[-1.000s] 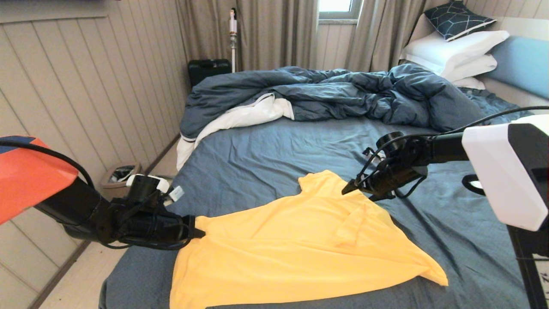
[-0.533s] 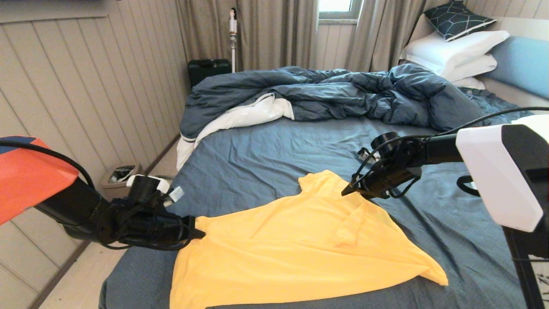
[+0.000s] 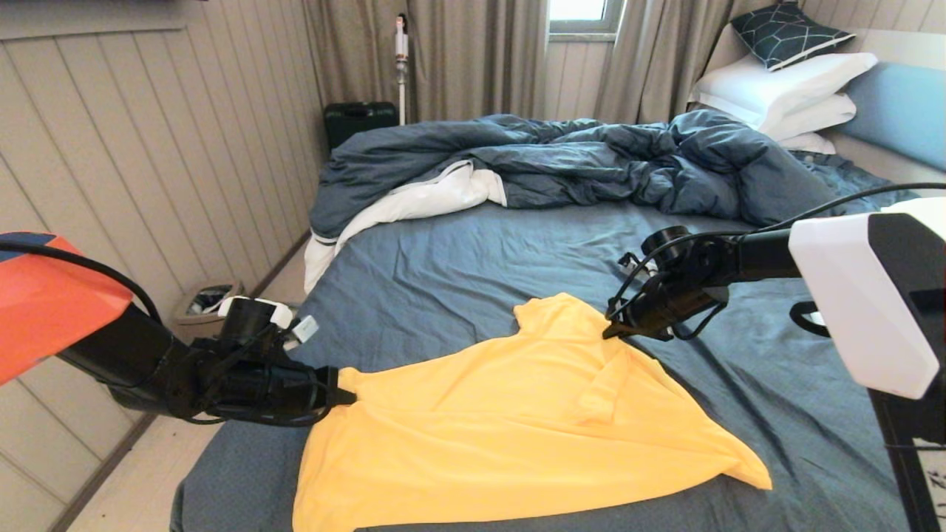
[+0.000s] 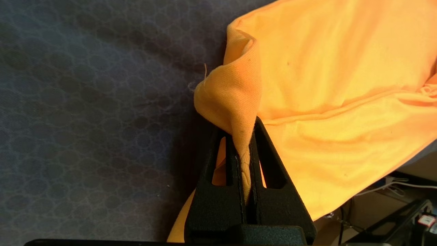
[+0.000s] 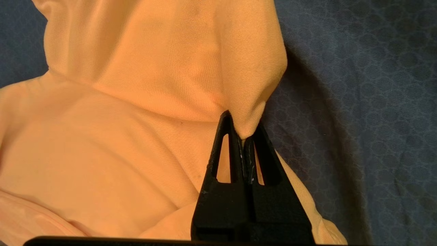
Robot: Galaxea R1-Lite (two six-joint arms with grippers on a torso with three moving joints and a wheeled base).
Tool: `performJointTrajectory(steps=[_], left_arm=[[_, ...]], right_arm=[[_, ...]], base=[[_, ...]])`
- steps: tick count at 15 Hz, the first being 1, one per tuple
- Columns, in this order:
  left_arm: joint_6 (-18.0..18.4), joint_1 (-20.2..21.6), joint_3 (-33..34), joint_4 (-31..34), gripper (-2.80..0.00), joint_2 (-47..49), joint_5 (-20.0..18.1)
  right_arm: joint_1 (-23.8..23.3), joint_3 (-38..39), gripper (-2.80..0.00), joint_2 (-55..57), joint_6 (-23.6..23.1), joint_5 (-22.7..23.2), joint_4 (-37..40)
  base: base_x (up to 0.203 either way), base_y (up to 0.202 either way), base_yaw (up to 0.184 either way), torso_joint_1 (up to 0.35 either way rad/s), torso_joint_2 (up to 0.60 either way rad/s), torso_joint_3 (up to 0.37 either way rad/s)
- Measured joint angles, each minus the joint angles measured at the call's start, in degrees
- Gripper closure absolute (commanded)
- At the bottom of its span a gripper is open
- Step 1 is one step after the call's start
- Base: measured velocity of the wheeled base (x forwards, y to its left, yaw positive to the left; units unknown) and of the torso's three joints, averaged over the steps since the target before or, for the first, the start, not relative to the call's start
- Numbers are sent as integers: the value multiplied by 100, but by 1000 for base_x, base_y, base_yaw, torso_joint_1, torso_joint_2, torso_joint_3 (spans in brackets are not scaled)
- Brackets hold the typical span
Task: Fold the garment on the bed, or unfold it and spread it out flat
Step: Fold the yellow T-shirt
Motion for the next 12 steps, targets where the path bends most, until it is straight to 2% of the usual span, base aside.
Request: performJointTrajectory(steps=[5, 8, 12], left_arm=[[12, -1, 406, -258, 0, -340, 151], [59, -6, 860, -363, 0, -752, 149], [67, -6, 1341, -740, 0, -997, 154]], right_arm=[[-123, 364, 0, -337, 27, 69, 4], [-421, 977, 0, -806, -42, 436, -45], [-716, 1886, 0, -1277, -158, 579, -718]], base=[[0, 0, 0, 0, 0, 0], [0, 0, 0, 0, 0, 0], [0, 0, 0, 0, 0, 0]])
